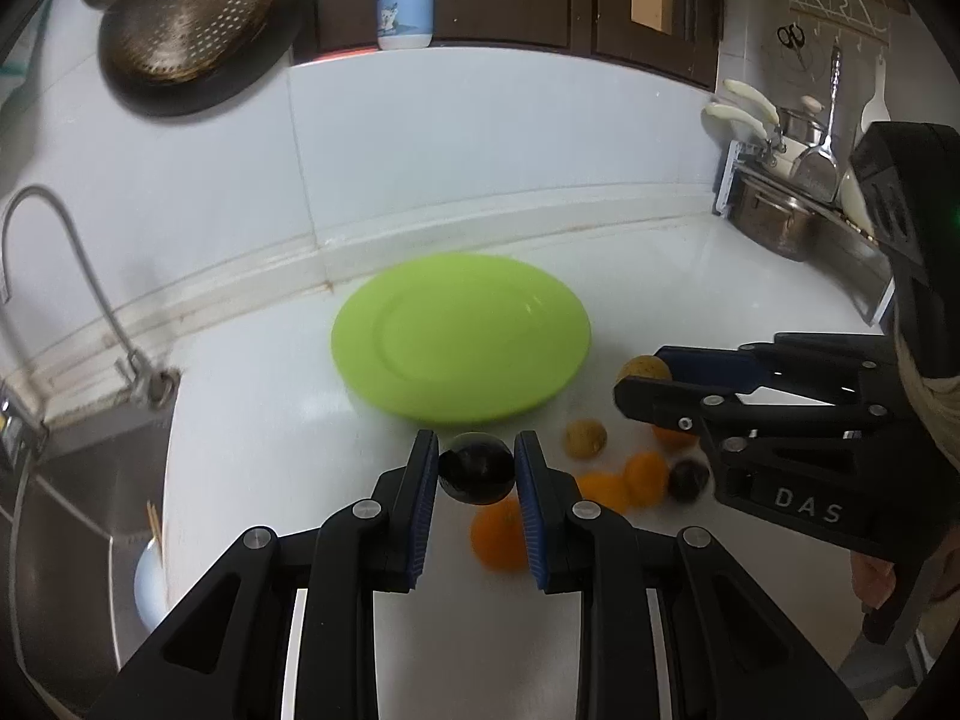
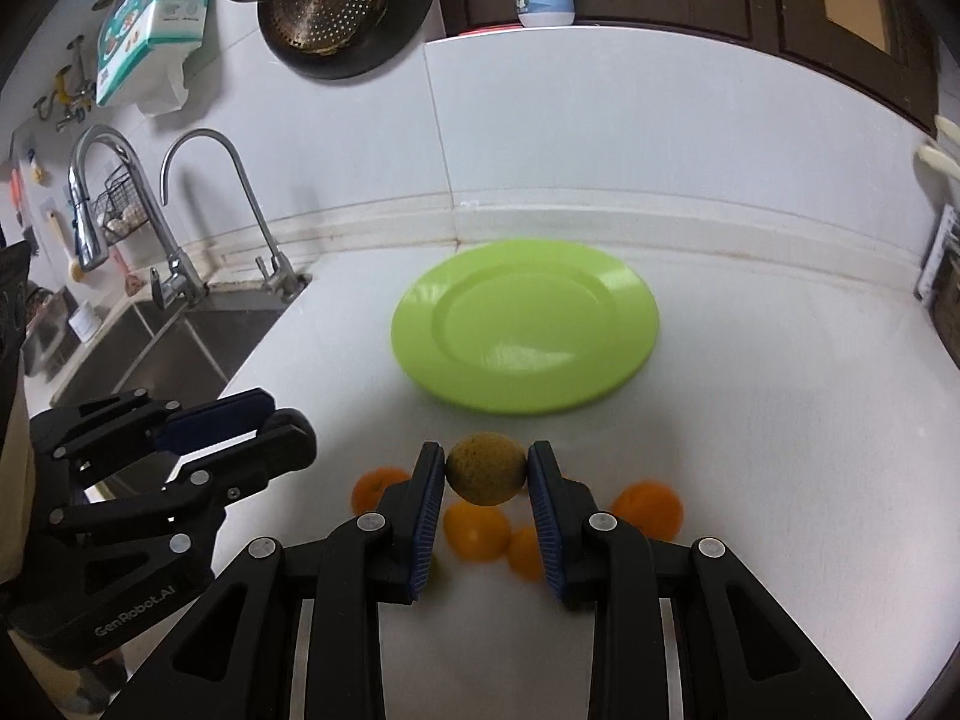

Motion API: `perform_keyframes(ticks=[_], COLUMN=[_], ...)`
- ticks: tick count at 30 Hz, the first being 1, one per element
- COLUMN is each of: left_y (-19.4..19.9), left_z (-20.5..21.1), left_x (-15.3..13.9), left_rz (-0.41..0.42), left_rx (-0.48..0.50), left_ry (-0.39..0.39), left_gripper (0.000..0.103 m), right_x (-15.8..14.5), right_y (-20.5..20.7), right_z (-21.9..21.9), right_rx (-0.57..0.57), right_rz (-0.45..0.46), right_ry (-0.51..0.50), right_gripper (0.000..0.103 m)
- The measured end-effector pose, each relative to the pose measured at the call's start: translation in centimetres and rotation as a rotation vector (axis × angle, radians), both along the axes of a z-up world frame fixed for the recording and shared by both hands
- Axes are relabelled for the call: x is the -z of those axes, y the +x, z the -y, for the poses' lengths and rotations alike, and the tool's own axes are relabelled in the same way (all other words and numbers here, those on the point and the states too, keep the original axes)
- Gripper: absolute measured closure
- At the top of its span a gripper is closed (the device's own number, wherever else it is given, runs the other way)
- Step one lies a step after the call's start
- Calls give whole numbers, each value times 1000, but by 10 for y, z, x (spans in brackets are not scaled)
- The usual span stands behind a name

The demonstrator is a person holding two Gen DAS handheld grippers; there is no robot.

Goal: Organize fruits
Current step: 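Carry the plum and tan fruit onto the green plate and open both tools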

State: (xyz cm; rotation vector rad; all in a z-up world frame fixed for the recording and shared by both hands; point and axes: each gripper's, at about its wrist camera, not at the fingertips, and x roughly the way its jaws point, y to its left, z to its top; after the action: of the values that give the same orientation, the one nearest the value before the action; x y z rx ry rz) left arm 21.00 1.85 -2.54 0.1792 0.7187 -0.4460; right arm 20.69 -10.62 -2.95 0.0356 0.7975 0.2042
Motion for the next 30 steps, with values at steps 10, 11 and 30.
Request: perform_keyframes(ticks=[10,11,30], left_y=[67,73,132], left_z=[15,15,23], left_x=[8,10,62], left_rz=[-31,-41,-220], left_rx=[35,36,28], left_ry=[12,14,39], left_gripper=[77,77,77], right_x=[7,9,60], right_y=[68,76,138], right_z=[12,14,23], right_rx=[-37,-43,-59], right_rz=[-70,-87,-268], right_ry=[-34,-29,-41], right_gripper=[73,73,73])
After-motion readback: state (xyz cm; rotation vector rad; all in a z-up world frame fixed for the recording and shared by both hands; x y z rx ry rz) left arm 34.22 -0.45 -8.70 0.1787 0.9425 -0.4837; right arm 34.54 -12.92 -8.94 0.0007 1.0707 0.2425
